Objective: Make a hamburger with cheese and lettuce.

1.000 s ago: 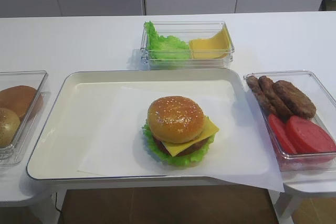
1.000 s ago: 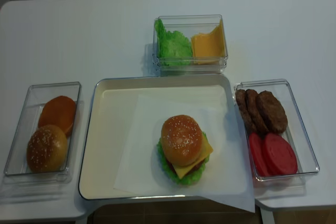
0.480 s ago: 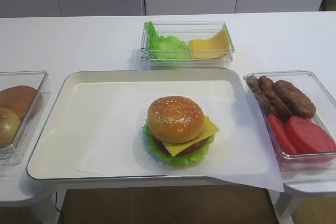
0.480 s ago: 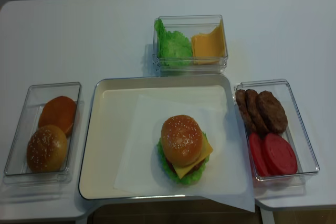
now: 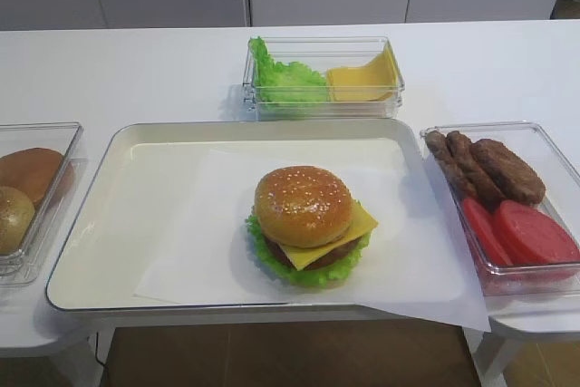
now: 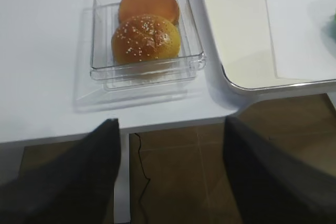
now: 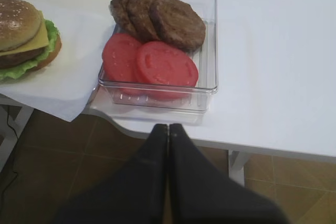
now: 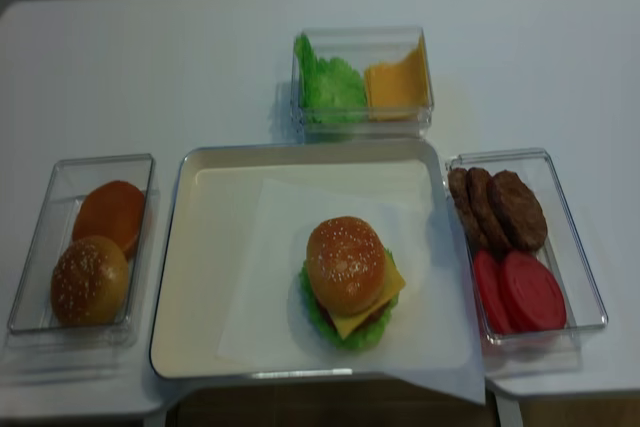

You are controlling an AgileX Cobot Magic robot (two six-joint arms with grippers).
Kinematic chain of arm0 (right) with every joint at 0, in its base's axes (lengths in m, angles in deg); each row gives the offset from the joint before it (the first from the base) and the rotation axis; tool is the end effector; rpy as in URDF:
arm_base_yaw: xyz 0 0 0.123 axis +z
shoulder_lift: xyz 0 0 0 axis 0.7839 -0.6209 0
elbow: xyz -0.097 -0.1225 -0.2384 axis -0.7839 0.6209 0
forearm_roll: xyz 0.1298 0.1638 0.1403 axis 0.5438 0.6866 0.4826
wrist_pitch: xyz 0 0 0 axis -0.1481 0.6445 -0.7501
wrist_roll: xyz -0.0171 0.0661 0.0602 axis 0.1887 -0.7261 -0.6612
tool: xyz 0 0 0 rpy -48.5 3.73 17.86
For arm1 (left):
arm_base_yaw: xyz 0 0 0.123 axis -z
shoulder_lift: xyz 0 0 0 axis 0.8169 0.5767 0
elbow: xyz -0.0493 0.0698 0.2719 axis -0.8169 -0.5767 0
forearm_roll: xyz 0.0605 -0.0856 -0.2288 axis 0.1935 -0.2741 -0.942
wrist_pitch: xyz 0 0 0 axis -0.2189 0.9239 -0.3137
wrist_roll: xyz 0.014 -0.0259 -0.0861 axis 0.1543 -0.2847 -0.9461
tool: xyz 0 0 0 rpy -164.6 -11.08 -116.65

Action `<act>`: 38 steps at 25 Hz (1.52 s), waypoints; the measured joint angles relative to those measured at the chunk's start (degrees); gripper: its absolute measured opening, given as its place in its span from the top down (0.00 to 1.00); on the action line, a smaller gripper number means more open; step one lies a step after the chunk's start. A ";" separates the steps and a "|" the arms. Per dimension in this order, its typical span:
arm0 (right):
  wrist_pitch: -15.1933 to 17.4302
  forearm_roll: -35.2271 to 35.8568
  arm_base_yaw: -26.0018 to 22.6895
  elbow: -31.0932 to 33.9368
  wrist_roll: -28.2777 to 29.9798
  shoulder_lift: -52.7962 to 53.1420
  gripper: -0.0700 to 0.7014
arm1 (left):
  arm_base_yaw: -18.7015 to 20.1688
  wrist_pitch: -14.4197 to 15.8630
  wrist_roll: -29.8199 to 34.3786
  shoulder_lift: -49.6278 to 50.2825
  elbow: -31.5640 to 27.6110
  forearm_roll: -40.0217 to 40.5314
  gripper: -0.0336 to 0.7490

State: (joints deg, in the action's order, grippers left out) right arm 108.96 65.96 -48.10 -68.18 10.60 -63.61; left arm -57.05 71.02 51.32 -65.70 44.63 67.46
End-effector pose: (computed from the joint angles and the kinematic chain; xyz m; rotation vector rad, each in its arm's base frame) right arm -0.0090 0.0095 0.2668 -0.1590 2.1054 0.1380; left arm -0.0288 -0.0038 0.2847 -0.0242 2.1536 -0.0089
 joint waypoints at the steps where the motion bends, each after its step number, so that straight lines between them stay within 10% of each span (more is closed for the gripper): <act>1: 0.00 0.00 0.00 0.00 0.00 0.00 0.91 | 0.00 0.00 0.00 0.00 -0.41 0.00 0.37; 38: 0.00 0.00 0.00 0.00 0.00 0.00 0.91 | 0.00 -5.25 0.04 0.00 -5.92 -0.35 0.39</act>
State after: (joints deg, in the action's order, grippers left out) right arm 108.96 65.96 -48.10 -68.18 10.60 -63.61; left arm -57.05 65.77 51.36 -65.70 38.71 67.11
